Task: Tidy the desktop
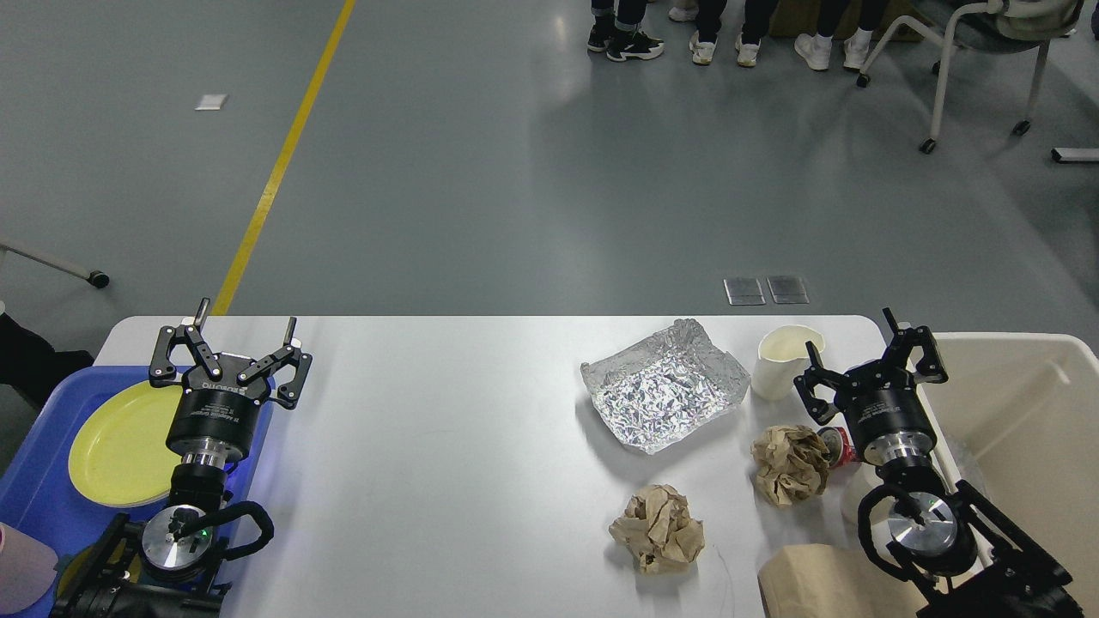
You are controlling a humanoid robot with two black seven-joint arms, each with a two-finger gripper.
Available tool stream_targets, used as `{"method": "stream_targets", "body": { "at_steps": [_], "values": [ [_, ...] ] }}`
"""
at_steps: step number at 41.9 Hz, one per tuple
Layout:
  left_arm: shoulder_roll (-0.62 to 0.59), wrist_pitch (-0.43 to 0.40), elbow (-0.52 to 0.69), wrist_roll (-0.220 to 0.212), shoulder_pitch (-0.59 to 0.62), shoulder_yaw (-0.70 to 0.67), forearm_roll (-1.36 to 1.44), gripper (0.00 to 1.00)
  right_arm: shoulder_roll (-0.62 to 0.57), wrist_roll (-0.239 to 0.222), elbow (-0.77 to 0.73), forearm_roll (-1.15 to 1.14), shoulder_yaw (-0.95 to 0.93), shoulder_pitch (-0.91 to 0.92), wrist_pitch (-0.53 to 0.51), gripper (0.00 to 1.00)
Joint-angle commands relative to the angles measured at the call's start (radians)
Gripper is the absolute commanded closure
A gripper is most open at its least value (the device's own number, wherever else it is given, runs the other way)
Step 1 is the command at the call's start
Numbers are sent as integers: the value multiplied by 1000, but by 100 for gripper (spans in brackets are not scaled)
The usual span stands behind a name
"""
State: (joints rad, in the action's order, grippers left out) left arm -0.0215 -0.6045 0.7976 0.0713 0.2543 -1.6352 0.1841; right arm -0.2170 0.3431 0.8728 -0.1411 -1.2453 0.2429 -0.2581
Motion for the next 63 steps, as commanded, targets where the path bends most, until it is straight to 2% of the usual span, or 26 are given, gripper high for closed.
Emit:
{"method": "stream_targets", "body": {
  "at_steps": [1, 8, 24, 31, 33, 37, 43, 49, 51, 52, 57, 63],
  "values": [
    [0, 0, 0, -1, 0, 0, 0, 4, -5, -7, 9, 0, 7, -1, -13, 0],
    [0, 0, 0, 1, 0, 0, 0, 4, -42, -58, 11, 2, 4, 18, -15, 0],
    [0, 0, 0, -1, 0, 0, 0, 4, -64, -46, 11, 2, 10, 68, -20, 0],
    [0, 0, 0, -1, -1, 0, 0, 4, -174, -41, 6, 5, 68, 127, -131, 0],
    [0, 0, 0, -1, 0, 0, 0, 4, -229, -41, -3, 9, 160, 142, -200, 0],
    [0, 0, 0, 1, 0, 0, 0, 4, -319, -41, -3, 12, 323, 217, -274, 0],
    [0, 0, 0, -1, -1, 0, 0, 4, -416, -41, -3, 12, 496, 347, -305, 0],
    [0, 0, 0, -1, 0, 0, 0, 4, -493, -42, -11, 11, 809, 554, -300, 0],
    [0, 0, 0, -1, 0, 0, 0, 4, -501, -42, -21, 11, 936, 628, -293, 0],
    [0, 0, 0, -1, 0, 0, 0, 4, -502, -42, -37, 12, 1080, 715, -293, 0],
    [0, 0, 0, -1, 0, 0, 0, 4, -489, -42, -34, 32, 1474, 996, -308, 0],
    [0, 0, 0, -1, 0, 0, 0, 4, -400, -42, -26, 179, 1768, 1168, -325, 0]
  ]
}}
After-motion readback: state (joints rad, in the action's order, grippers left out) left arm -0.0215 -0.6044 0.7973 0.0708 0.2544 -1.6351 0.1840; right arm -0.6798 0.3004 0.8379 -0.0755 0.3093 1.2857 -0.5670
